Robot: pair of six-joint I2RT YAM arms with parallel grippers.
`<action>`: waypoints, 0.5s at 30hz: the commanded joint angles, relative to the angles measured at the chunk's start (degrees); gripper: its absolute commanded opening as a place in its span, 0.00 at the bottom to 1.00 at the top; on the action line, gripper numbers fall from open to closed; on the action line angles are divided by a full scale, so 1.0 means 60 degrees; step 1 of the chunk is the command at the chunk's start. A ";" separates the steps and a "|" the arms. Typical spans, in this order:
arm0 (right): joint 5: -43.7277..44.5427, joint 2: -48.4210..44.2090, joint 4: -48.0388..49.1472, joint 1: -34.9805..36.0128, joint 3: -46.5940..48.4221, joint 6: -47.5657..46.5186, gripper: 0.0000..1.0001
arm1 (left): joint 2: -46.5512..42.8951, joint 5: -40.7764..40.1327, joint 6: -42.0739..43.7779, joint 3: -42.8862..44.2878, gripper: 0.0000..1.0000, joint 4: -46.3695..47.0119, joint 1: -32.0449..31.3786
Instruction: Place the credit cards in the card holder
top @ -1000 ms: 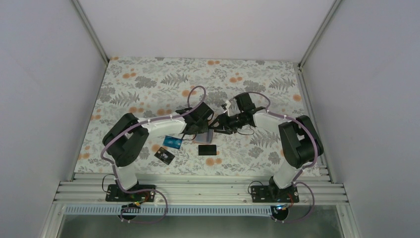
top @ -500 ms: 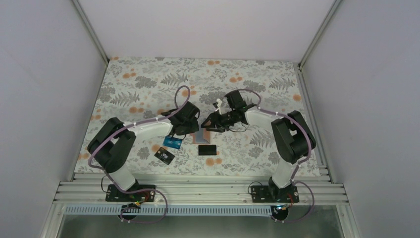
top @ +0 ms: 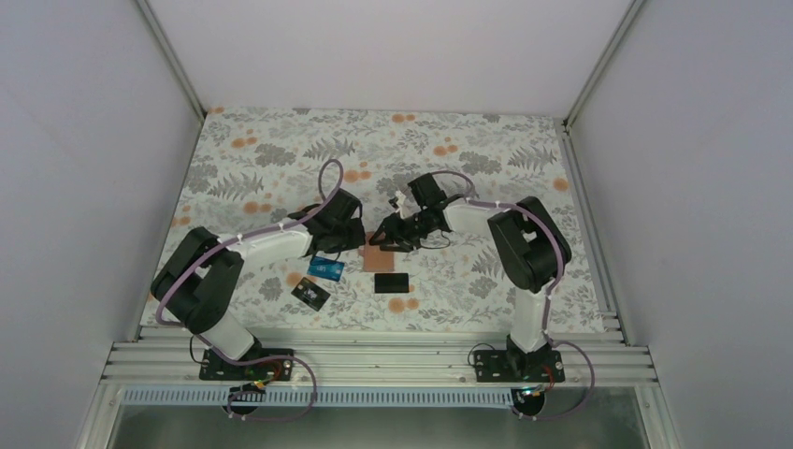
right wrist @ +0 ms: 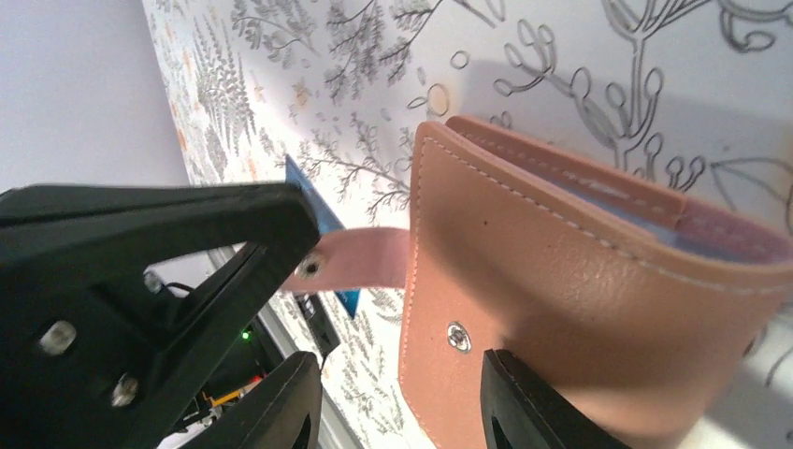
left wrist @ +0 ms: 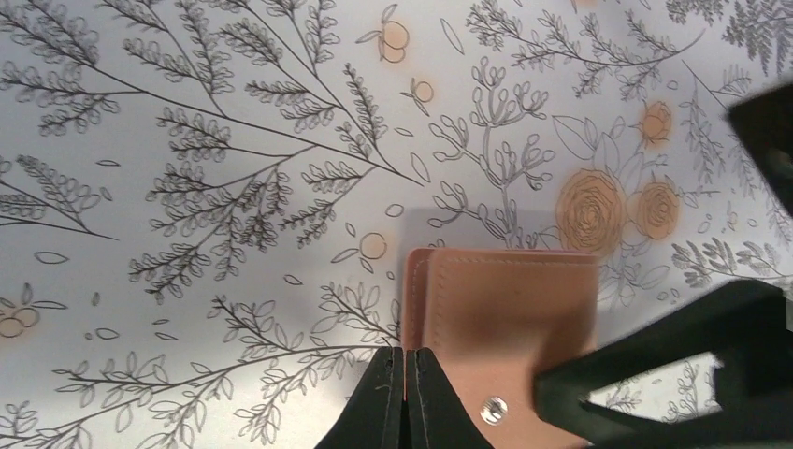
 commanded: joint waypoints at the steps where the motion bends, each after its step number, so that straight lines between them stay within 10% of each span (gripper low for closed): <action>1: 0.0307 0.0444 -0.0047 0.0061 0.0458 -0.0134 0.45 | -0.0145 0.0538 0.0332 -0.0003 0.02 0.0211 0.0035; 15: 0.0316 0.0467 -0.0022 -0.0281 0.0254 -0.0623 0.42 | 0.0392 0.1078 0.0445 0.0386 0.02 0.0166 0.0010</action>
